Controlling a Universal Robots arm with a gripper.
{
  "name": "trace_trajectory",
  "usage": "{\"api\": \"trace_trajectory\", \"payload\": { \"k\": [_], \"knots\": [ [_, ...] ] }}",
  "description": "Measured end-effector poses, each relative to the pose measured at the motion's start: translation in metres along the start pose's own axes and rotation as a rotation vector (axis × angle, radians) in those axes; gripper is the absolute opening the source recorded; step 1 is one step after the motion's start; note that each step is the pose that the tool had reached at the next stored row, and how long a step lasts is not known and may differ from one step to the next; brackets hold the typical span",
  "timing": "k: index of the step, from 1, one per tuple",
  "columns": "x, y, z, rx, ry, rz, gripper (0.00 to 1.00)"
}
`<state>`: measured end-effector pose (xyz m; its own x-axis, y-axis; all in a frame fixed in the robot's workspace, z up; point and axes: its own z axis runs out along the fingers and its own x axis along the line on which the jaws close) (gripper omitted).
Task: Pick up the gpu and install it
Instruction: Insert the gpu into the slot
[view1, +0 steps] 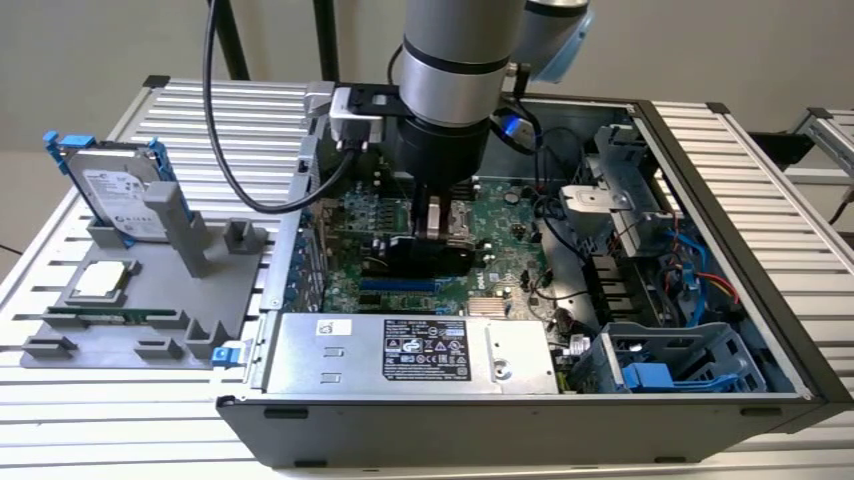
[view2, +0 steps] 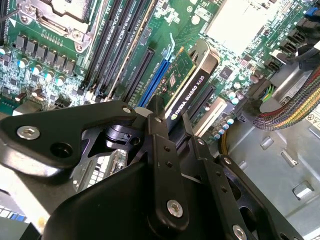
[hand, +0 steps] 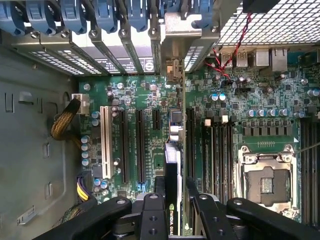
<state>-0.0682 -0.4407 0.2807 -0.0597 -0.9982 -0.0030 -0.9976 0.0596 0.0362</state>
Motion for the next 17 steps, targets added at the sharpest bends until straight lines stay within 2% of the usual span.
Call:
{"api": "trace_trajectory", "payload": {
  "k": [8, 17],
  "knots": [
    [0.0, 0.0002, 0.0031, 0.0, 0.0, 0.0, 0.0],
    [0.0002, 0.0026, 0.0102, 0.0, 0.0, 0.0, 0.0]
  ]
}}
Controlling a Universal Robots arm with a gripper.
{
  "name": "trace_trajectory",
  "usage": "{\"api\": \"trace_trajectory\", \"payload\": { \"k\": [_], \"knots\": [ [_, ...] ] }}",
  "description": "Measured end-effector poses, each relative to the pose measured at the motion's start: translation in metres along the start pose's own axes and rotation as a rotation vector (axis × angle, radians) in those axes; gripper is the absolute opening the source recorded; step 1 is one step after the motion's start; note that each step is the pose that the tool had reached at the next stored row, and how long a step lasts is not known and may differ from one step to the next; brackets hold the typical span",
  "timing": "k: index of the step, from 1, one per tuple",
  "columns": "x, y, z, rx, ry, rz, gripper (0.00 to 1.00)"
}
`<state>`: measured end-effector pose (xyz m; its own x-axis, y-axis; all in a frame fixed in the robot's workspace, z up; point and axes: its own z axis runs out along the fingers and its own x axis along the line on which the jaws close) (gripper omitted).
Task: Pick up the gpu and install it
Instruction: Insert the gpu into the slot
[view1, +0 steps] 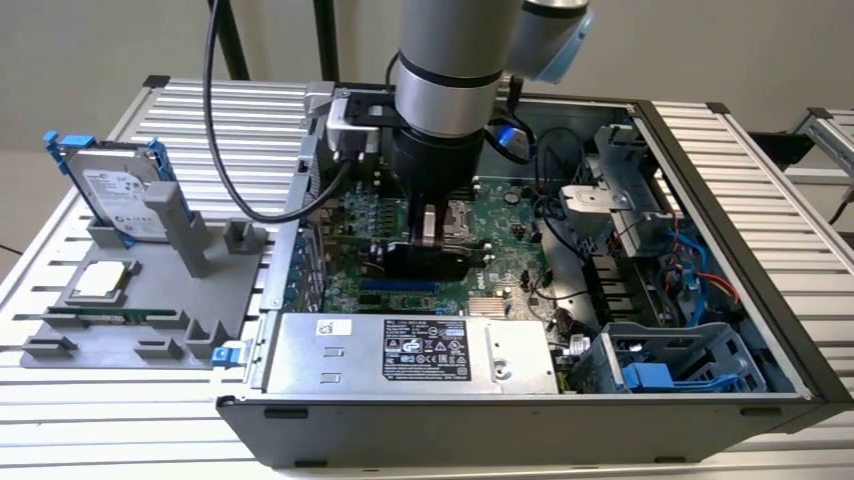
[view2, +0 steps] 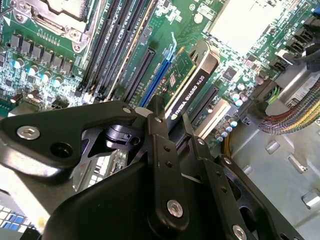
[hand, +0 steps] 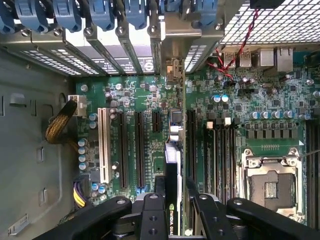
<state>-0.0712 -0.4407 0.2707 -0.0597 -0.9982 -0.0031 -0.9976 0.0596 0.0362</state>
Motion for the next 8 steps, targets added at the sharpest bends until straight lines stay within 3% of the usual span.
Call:
{"api": "trace_trajectory", "payload": {
  "k": [8],
  "knots": [
    [0.0002, 0.0024, 0.0038, 0.0, -0.0001, 0.0, 0.0]
  ]
}}
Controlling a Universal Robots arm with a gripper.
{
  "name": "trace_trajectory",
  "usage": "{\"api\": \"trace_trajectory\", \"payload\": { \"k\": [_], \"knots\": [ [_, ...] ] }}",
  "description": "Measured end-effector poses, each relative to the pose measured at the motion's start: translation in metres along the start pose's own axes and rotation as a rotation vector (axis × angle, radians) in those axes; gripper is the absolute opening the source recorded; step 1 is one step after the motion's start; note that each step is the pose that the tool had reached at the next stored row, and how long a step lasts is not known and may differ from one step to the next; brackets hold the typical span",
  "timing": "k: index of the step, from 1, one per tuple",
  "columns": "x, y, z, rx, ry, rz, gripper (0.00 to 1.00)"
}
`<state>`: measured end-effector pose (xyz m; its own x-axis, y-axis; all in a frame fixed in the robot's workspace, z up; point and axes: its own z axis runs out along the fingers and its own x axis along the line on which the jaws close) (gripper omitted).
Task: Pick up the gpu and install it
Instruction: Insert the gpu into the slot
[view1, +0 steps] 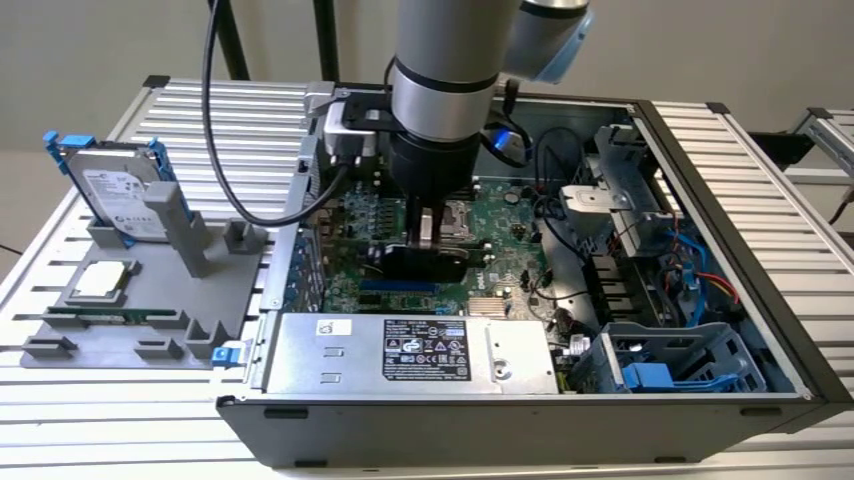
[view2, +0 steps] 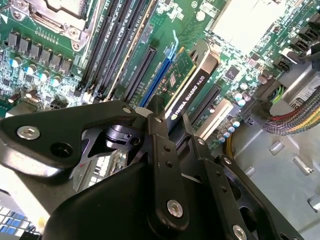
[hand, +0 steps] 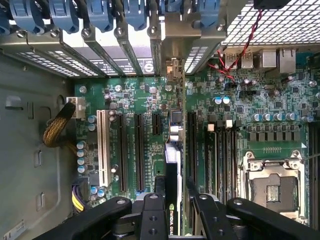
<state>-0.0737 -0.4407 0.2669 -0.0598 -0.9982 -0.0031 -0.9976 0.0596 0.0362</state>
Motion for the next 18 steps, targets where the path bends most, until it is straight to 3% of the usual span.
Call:
{"api": "trace_trajectory", "payload": {
  "k": [18],
  "knots": [
    [0.0002, 0.003, 0.0062, 0.0001, 0.0003, 0.0, 0.0]
  ]
}}
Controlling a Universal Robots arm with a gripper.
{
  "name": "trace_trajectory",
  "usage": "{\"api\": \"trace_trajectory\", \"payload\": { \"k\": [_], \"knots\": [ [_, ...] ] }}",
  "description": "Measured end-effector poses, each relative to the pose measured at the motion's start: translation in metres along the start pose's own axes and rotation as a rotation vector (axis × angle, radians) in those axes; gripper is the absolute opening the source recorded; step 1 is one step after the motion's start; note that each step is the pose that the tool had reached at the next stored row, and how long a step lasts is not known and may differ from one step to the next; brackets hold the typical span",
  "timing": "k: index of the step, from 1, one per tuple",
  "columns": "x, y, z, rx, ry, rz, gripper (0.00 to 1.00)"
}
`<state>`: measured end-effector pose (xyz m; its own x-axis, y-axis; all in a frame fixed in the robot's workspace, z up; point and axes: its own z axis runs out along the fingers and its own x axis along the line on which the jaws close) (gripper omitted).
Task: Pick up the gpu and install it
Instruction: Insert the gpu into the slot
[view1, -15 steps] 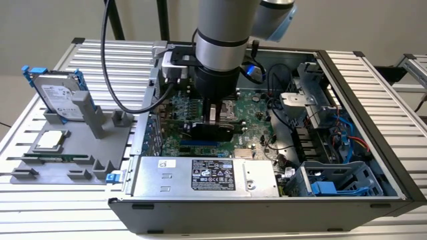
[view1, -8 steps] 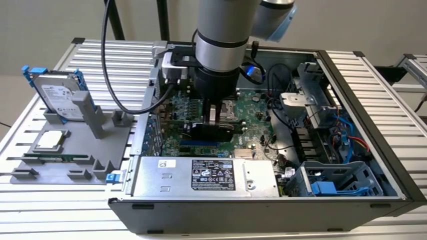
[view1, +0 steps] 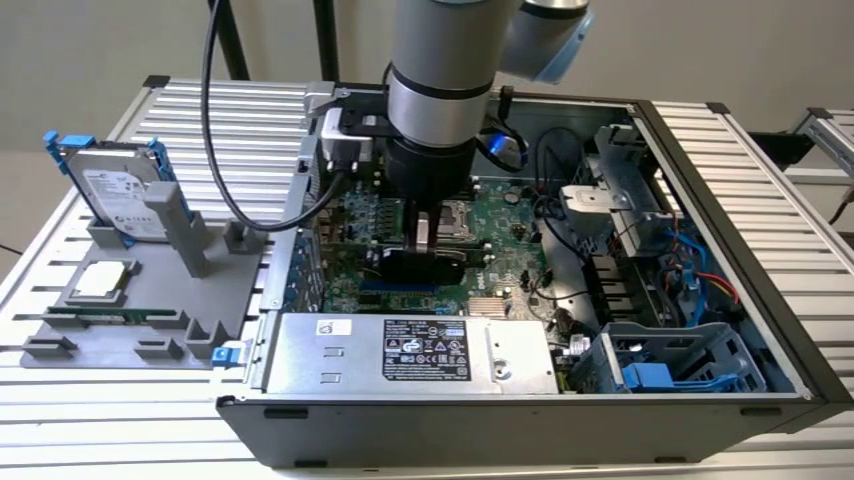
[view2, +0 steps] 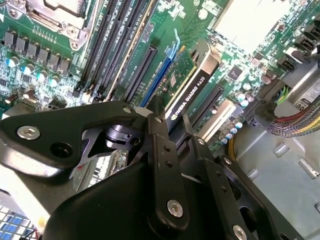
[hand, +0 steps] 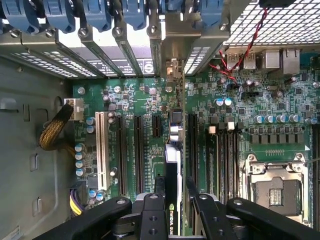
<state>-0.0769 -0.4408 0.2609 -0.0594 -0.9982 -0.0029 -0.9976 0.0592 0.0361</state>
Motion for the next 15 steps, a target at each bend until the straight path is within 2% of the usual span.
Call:
{"api": "trace_trajectory", "payload": {
  "k": [1, 9, 15],
  "knots": [
    [0.0001, 0.0011, 0.0003, -0.0019, 0.0, 0.001, 0.0],
    [0.0001, 0.0021, 0.0016, -0.0001, -0.0002, 0.0, 0.0],
    [0.0001, 0.002, 0.0072, -0.0002, 0.0, 0.0, 0.0]
  ]
}}
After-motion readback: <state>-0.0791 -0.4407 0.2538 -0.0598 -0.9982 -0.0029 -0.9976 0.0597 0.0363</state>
